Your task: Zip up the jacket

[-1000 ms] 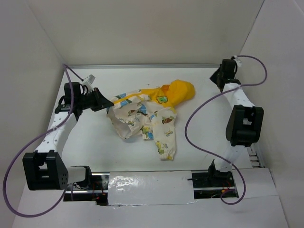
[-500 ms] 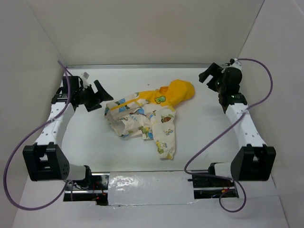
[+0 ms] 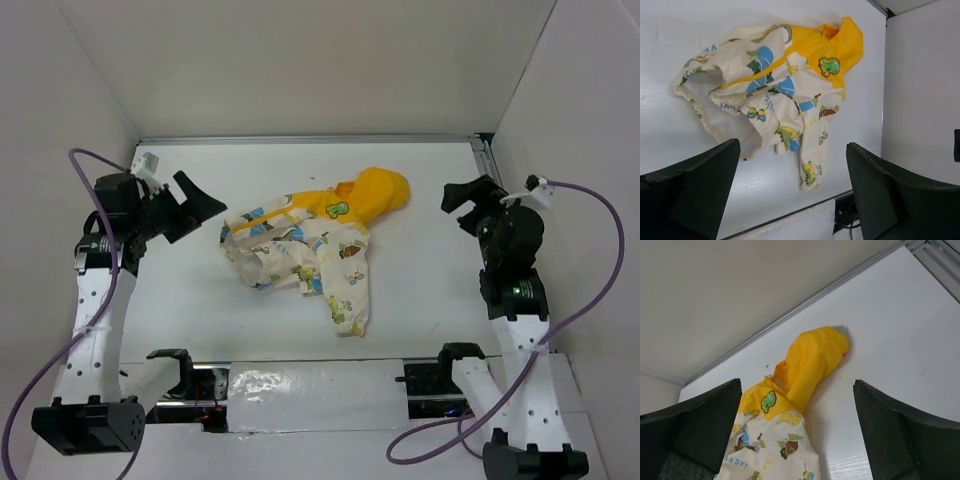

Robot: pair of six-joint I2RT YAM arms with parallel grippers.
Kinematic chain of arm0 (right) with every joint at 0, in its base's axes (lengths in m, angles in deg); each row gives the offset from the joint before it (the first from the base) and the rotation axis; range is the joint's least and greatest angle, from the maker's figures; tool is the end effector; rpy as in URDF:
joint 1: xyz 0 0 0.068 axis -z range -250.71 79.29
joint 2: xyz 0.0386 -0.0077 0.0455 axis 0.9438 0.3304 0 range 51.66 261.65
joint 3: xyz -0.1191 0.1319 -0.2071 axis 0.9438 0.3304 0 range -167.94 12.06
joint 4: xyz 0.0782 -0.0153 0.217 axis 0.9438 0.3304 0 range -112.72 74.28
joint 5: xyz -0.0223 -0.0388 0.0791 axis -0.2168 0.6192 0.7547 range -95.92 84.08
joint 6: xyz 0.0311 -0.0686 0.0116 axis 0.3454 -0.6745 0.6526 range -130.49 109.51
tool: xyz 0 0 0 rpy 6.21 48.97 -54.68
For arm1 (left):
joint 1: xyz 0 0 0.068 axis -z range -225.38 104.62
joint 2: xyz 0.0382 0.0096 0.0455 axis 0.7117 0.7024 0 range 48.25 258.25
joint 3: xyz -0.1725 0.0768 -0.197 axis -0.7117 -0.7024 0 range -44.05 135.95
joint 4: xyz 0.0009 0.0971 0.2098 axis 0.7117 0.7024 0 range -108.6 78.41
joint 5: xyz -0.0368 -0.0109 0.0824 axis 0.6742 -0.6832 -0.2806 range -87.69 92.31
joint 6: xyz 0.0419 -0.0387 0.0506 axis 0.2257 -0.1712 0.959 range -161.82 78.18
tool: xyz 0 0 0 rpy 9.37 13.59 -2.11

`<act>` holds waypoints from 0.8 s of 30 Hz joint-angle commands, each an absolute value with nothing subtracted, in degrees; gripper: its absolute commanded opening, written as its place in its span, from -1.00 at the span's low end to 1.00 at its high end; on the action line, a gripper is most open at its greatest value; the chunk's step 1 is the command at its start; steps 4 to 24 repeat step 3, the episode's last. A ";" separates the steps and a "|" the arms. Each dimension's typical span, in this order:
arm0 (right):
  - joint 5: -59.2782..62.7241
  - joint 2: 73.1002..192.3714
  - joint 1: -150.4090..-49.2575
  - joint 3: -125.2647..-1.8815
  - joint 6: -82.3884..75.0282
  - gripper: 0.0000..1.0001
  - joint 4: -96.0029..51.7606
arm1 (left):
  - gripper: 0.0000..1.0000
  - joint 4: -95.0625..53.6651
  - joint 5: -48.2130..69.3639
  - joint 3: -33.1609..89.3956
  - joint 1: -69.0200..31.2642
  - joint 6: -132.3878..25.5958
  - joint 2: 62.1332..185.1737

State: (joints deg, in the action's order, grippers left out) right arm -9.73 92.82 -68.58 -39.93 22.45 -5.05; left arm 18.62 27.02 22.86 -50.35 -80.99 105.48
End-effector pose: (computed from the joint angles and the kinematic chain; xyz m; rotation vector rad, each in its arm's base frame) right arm 0.1557 -0.0101 0.3697 0.5605 1.6069 0.3465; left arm 0.1956 -0.0100 0.3690 -0.5266 2.0350 -0.8077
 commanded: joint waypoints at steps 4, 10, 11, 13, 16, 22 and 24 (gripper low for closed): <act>-13.65 86.73 -68.77 -36.37 22.46 0.99 0.92 | 0.99 18.49 32.10 19.67 -50.30 -79.79 103.18; -13.65 86.73 -68.77 -36.37 22.46 0.99 0.92 | 0.99 18.49 32.10 19.67 -50.30 -79.79 103.18; -13.65 86.73 -68.77 -36.37 22.46 0.99 0.92 | 0.99 18.49 32.10 19.67 -50.30 -79.79 103.18; -13.65 86.73 -68.77 -36.37 22.46 0.99 0.92 | 0.99 18.49 32.10 19.67 -50.30 -79.79 103.18; -13.65 86.73 -68.77 -36.37 22.46 0.99 0.92 | 0.99 18.49 32.10 19.67 -50.30 -79.79 103.18; -13.65 86.73 -68.77 -36.37 22.46 0.99 0.92 | 0.99 18.49 32.10 19.67 -50.30 -79.79 103.18; -13.65 86.73 -68.77 -36.37 22.46 0.99 0.92 | 0.99 18.49 32.10 19.67 -50.30 -79.79 103.18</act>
